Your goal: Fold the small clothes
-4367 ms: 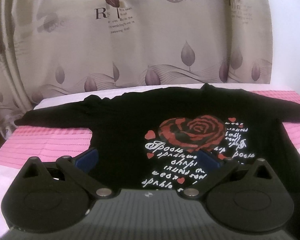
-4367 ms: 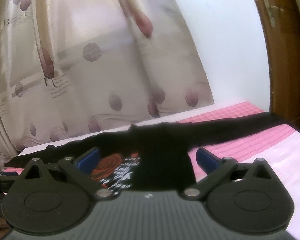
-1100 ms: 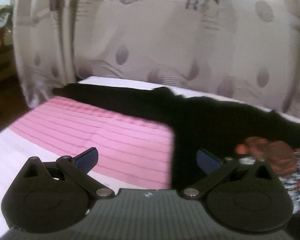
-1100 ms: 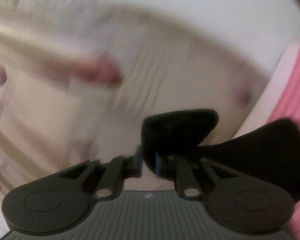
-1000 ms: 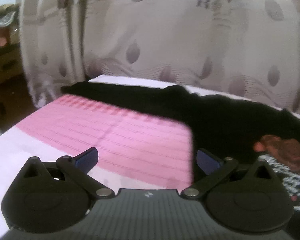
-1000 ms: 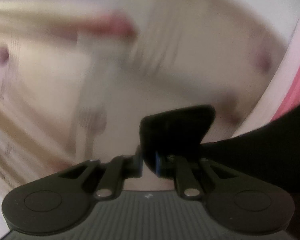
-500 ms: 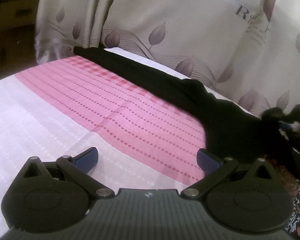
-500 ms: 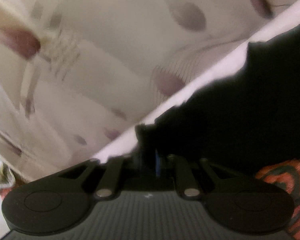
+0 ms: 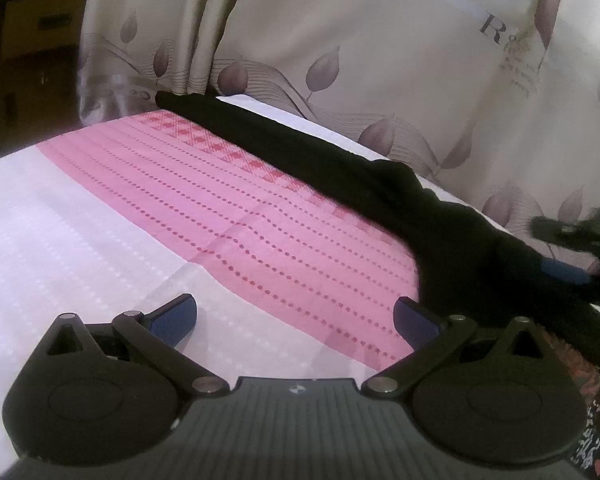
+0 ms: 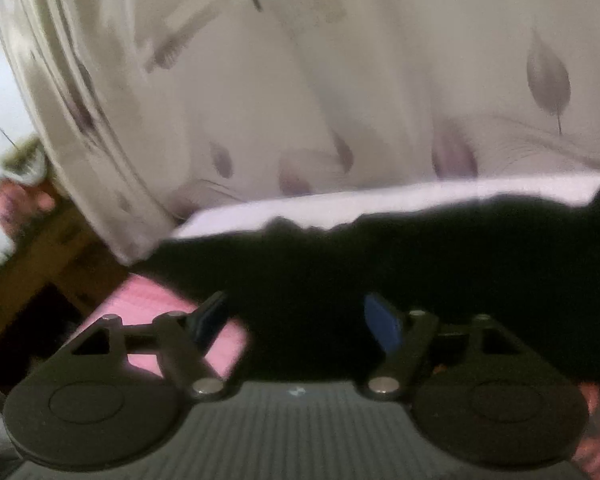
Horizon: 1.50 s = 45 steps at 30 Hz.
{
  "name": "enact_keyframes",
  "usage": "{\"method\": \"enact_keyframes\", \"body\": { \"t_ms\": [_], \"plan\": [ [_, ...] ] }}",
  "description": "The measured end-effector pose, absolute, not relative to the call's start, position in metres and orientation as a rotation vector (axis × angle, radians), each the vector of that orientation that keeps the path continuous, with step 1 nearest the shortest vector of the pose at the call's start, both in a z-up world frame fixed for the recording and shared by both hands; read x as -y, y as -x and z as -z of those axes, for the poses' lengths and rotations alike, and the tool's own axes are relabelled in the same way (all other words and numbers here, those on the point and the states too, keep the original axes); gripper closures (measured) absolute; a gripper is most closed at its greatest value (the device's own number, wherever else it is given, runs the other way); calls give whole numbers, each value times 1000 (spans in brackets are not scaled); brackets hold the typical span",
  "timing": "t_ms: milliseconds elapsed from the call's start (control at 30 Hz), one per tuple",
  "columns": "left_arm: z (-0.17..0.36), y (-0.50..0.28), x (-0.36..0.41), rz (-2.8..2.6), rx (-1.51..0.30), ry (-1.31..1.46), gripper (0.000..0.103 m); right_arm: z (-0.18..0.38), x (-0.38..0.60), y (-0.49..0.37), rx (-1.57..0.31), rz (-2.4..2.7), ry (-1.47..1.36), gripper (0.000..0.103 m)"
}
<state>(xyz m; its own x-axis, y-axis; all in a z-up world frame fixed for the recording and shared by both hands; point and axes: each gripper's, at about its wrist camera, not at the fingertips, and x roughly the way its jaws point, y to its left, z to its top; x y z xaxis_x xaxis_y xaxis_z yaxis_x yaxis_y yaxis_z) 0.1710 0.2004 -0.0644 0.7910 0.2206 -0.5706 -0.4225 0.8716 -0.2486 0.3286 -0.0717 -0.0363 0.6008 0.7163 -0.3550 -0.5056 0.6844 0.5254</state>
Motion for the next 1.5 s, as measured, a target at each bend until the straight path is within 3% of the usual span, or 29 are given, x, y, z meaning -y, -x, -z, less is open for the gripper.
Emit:
{"method": "enact_keyframes", "body": {
  "t_ms": [100, 333, 667, 767, 900, 1033, 1233, 1267, 1333, 1367, 1400, 1500],
  "plan": [
    [64, -174, -201, -347, -573, 369, 0, 43, 101, -304, -577, -716, -456, 27],
    [47, -181, -217, -306, -578, 292, 0, 63, 155, -229, -542, -553, -301, 27],
    [24, -235, -321, -302, -581, 359, 1, 101, 192, -216, -571, -457, -412, 27],
    [31, -262, -368, -252, -606, 473, 4, 101, 191, -214, -551, -452, -411, 25],
    [49, -294, -436, -269, -642, 740, 17, 101, 189, -214, -552, -448, -405, 25],
    [57, -324, -478, -277, -623, 896, 17, 100, 187, -212, -545, -437, -393, 25],
    [51, -368, -489, -281, -656, 849, 10, 99, 185, -210, -536, -418, -373, 25],
    [51, -374, -485, -283, -658, 821, 13, 99, 184, -210, -536, -417, -371, 25],
    [50, -383, -480, -295, -659, 767, 29, 99, 185, -210, -535, -412, -373, 25],
    [53, -388, -479, -289, -673, 761, 67, 99, 185, -210, -536, -411, -376, 25],
    [58, -395, -481, -271, -705, 770, 96, 99, 185, -210, -537, -411, -380, 25],
    [61, -394, -477, -299, -656, 774, 99, 100, 188, -211, -536, -410, -395, 25]
  ]
}}
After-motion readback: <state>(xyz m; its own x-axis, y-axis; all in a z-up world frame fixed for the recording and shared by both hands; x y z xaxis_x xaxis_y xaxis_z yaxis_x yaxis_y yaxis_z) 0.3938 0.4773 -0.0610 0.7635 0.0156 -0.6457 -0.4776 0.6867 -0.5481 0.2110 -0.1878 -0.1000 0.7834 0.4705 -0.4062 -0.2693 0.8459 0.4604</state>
